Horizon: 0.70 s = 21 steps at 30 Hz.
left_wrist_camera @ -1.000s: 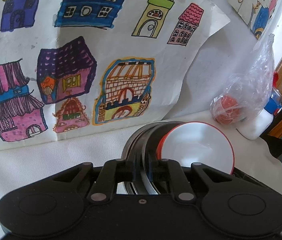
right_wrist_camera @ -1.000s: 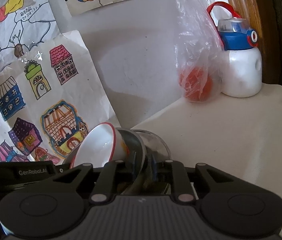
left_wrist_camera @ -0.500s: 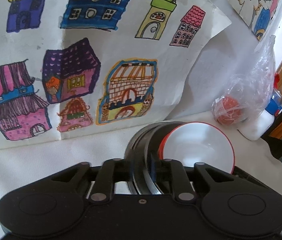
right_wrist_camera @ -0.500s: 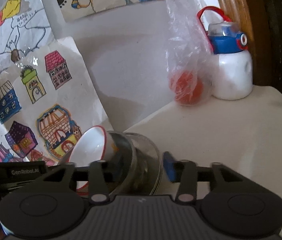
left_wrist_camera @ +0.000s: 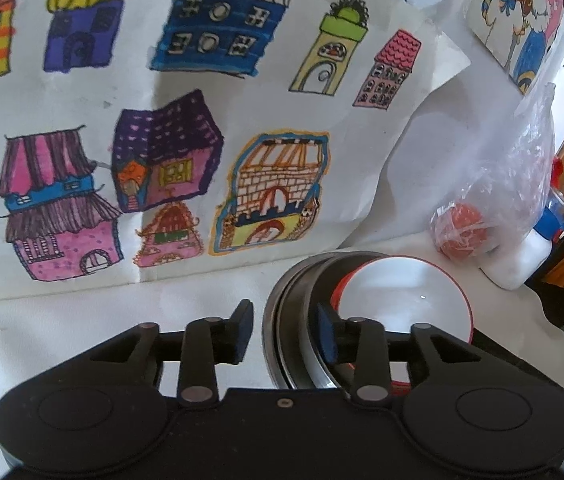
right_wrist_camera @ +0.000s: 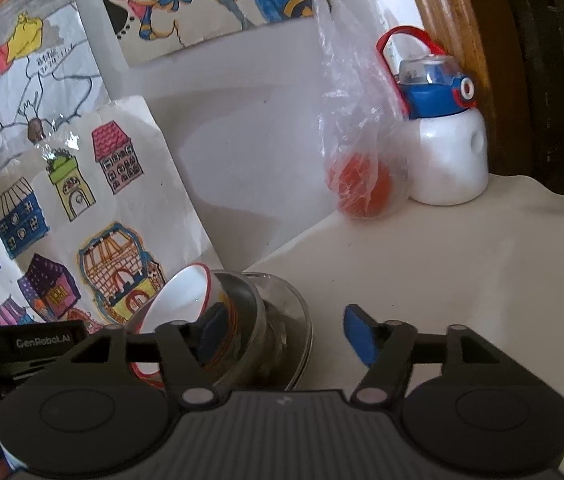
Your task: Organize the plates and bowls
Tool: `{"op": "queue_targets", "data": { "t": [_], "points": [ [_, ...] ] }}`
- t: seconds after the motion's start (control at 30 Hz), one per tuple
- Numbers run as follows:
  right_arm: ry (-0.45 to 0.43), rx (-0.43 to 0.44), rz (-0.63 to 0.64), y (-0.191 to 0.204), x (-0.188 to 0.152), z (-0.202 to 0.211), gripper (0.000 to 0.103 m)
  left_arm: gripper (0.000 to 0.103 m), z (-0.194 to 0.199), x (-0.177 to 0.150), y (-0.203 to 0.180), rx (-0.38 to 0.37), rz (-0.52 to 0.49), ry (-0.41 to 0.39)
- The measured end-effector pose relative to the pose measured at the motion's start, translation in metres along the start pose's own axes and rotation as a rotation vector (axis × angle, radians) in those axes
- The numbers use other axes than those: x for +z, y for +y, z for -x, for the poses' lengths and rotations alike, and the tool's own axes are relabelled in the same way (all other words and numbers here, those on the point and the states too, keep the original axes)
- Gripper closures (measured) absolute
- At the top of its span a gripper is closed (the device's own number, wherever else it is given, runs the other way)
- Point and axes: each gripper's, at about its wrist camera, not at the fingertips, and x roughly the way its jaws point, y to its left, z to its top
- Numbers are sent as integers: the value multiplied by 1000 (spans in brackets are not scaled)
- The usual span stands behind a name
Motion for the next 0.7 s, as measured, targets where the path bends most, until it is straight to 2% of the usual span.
{"op": "queue_targets", "data": {
  "t": [0.07,0.1,0.13,0.17,0.3,0.5,0.7],
  "points": [
    [-6,11,-1,0,0,5,19,58,4,0,2,4,3,-7],
    [-7,20,0,1,0,7,14,52,6,0,2,3,5,-13],
    [-8,23,3,3,0,9,12,41,8,0,3,-10,6,-15],
    [-12,23,8,5,0,12,12,39,10,0,3,-21,9,-16],
    [-36,19,21,9,0,25,7,37,22,-2,-2,-32,-12,-40],
    [-76,23,22,11,2,48,0,27,44,-2,-2,-45,-13,-79],
    [-111,21,38,16,0,75,0,14,67,-7,1,-65,-23,-122]
  ]
}}
